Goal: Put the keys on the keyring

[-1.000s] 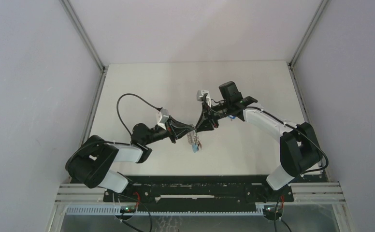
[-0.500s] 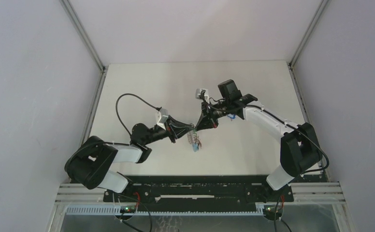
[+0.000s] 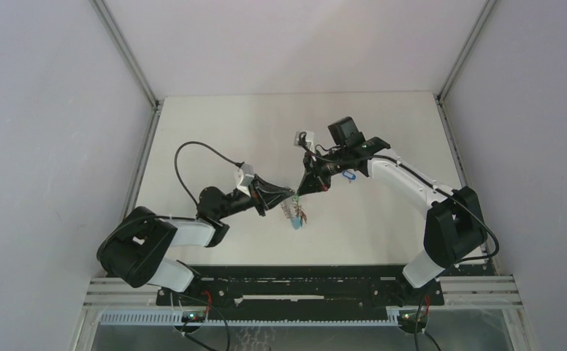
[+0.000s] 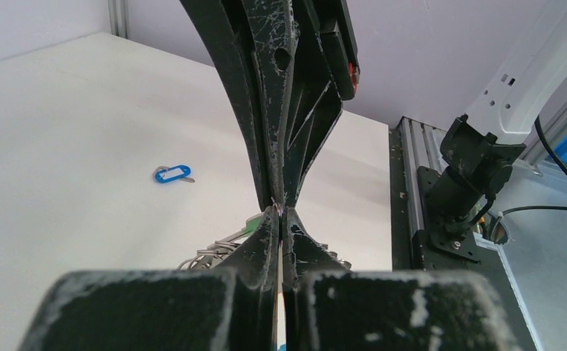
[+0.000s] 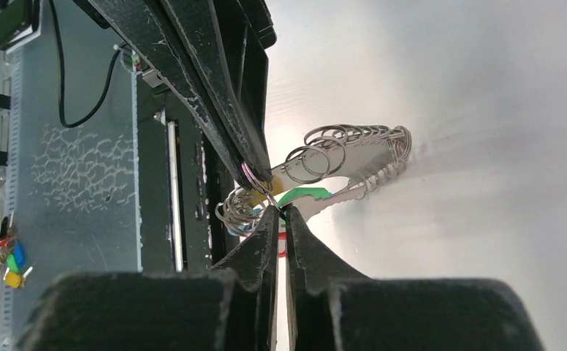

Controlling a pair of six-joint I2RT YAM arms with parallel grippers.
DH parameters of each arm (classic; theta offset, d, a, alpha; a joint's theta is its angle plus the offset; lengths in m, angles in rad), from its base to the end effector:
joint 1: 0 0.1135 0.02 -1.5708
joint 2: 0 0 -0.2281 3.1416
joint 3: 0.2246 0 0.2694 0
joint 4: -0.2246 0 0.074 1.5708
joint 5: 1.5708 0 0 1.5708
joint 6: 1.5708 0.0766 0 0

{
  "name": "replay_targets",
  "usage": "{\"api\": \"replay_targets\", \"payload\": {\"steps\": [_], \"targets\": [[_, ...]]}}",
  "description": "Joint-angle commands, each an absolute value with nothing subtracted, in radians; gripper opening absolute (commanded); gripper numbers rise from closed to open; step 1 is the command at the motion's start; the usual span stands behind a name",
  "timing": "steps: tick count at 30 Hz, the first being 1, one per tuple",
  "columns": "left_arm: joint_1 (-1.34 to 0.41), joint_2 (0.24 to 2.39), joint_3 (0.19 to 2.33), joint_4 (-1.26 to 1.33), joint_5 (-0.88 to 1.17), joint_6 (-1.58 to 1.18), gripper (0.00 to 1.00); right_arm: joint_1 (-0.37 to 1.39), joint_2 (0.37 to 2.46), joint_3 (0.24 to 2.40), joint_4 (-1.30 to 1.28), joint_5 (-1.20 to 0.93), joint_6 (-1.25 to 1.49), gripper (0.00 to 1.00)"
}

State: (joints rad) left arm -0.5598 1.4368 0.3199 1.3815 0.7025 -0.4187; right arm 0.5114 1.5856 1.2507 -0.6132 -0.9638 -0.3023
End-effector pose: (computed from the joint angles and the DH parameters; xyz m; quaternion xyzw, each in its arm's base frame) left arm 0.2165 -0.1941 0.1645 0.3128 0.5499 -0.5350 0.5600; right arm 0.2830 0.2309 0.2163 -0.4642 0.7185 0.4671 0.2239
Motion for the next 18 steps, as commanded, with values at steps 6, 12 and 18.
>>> {"api": "replay_targets", "payload": {"steps": [6, 12, 18], "targets": [[-0.557, 1.387, 0.319, 1.474, 0.731, -0.437, 0.00, 0.571, 1.650, 1.344, -0.615, -0.896, -0.282, 0.00], [-0.557, 1.386, 0.322, 1.473, 0.736, -0.436, 0.00, 0.591, 1.695, 1.411, -0.678, -0.904, -0.291, 0.00], [-0.557, 1.384, 0.318, 1.473, 0.732, -0.434, 0.00, 0.595, 1.688, 1.420, -0.693, -0.890, -0.319, 0.04]]}}
